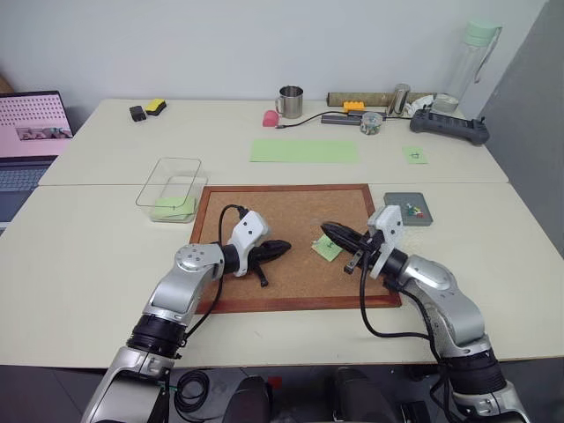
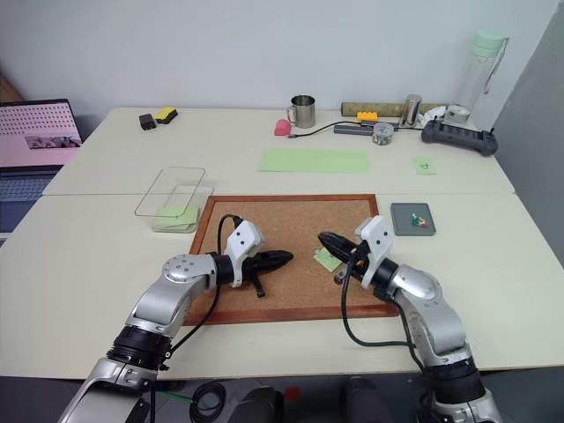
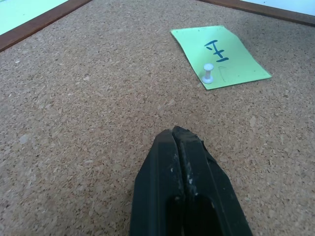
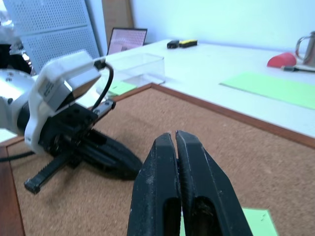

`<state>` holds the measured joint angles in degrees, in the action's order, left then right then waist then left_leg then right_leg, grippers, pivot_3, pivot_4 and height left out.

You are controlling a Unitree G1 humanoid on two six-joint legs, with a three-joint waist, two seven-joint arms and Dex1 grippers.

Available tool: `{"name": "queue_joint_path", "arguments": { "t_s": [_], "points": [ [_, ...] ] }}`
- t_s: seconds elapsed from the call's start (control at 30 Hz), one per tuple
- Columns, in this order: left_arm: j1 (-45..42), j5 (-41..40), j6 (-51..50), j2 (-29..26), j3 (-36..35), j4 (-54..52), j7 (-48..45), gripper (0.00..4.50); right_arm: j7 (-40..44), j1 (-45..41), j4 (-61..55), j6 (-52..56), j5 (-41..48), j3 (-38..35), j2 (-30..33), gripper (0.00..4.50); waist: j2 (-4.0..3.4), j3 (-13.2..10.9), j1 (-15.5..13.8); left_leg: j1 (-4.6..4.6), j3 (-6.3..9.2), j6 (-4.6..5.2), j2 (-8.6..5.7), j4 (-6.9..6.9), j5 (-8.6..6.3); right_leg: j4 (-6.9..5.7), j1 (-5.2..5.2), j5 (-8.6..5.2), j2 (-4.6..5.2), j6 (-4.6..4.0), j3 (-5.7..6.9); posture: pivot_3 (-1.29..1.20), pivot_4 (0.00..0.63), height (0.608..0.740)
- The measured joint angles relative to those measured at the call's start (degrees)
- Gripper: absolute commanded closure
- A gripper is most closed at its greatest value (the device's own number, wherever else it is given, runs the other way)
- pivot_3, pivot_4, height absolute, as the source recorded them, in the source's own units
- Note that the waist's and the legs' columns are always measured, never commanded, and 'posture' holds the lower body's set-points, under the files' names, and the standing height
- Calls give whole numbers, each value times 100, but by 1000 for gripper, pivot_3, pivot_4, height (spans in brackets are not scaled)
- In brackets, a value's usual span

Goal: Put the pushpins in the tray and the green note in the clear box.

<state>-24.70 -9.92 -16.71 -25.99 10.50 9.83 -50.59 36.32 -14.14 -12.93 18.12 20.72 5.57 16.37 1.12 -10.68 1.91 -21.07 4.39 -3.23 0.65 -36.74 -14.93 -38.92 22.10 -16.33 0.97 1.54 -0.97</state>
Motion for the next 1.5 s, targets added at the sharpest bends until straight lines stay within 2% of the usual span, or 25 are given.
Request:
{"name": "queue_joint_path", "arguments": {
  "t_s": [0.17,0.27,0.43,0.67,0.8,0.83,1.0,1.13,1.3,1.5],
  "points": [
    [-5,0,0,0,0,5,-2,4500,-336,-119,4,202,278,-447,-124,4478,0,0,0,0,-2,0,0,0,0,0,0,0,0,0,-2,0,150,740],
    [-19,0,0,-2,12,20,-3,4500,-897,-585,454,144,139,-943,-101,4478,0,0,-5,0,-4,0,-3,-1,0,-1,0,1,2,0,-3,0,150,740],
    [-40,-1,6,-8,26,24,-23,4500,-1598,-1156,2019,-211,-358,-1523,246,4478,-1,0,-8,-2,-8,0,-4,4,0,0,5,1,2,-2,-6,0,150,740],
    [-37,1,-9,-20,16,12,-7,4500,-1620,-1600,3432,-345,-549,-1575,372,4478,-3,-2,3,-1,-12,1,-4,4,1,-3,5,1,2,-3,-10,0,150,740],
    [-7,-6,-20,-24,11,-41,-4,4500,-1558,-1654,3730,-394,-551,-1584,382,3975,-3,-2,3,-4,-12,2,-3,5,0,-1,6,1,2,-3,-10,0,150,740],
    [-3,-9,-24,-25,9,-46,2,4500,-1543,-1658,3786,-395,-549,-1593,382,3654,-3,-2,3,-4,-12,2,-3,5,0,-1,6,2,2,-3,-10,0,150,740],
    [55,-12,-53,-33,-19,-117,51,4500,-1540,-1658,3913,-490,-555,-1680,409,2747,-4,-2,17,-3,-12,2,-1,6,0,-1,8,1,2,-3,-10,0,150,740],
    [68,-14,-58,-39,-25,-133,55,4500,-1542,-1636,3884,-623,-612,-1681,528,1849,-4,-2,25,-3,-13,2,-1,8,0,-1,8,1,1,-3,-11,0,150,740],
    [70,-16,-64,-45,-26,-141,57,4500,-1466,-1381,3324,-635,-604,-1664,567,676,-4,-2,29,-4,-12,2,-1,9,0,-1,8,1,1,-2,-10,0,150,740],
    [83,-26,-68,-64,-35,-146,56,4500,-786,-779,1731,-189,-345,-1130,550,676,-4,-2,41,-2,-5,1,3,11,0,-1,8,0,-1,-2,-5,0,150,740]
  ]
}}
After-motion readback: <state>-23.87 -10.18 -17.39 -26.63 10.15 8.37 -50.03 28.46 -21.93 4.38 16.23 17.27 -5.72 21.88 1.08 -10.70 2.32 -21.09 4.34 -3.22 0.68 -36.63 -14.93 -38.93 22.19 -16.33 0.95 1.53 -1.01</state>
